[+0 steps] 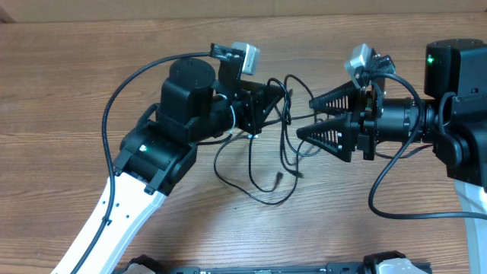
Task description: Untangle cables
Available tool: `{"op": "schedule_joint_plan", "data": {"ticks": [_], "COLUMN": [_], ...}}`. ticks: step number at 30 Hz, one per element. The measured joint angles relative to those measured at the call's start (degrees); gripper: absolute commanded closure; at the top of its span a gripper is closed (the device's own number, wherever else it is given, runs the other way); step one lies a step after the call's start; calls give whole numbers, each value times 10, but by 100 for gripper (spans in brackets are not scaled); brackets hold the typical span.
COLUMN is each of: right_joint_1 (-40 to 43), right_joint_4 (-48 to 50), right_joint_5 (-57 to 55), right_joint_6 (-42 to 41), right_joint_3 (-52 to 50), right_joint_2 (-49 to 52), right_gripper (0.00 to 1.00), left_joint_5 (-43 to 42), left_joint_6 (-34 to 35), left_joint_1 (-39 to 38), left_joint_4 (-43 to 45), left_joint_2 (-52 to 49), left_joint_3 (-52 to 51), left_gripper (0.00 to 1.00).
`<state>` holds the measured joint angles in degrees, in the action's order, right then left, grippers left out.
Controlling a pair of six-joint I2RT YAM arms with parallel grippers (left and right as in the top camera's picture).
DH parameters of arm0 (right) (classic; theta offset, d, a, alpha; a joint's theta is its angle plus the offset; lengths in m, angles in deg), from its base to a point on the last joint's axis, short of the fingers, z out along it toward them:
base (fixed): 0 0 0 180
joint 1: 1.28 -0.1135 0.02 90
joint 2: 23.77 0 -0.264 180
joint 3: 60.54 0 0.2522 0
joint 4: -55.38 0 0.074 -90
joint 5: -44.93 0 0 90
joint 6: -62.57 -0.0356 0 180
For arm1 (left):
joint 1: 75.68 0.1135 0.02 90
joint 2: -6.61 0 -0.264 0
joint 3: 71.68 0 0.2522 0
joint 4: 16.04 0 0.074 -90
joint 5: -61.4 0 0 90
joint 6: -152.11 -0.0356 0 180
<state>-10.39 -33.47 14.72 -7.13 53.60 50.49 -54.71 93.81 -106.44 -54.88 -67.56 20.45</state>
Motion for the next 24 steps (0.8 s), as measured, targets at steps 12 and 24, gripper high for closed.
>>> {"op": "schedule_joint_plan", "data": {"ticks": [12, 24], "right_joint_1": [0, 0], "right_joint_4": [16, 0], "right_joint_5": [24, -47], "right_joint_6": [-7, -8], "right_joint_3": [0, 0], "right_joint_2": [0, 0], "right_gripper": [46, 73], "left_joint_5": [45, 15], "left_joint_6": [108, 183], "left_joint_1": [-31, -56], "left_joint_4": [21, 58], "left_joint_2": [0, 0], "left_joint_3": [0, 0], "left_gripper": [96, 96]}}
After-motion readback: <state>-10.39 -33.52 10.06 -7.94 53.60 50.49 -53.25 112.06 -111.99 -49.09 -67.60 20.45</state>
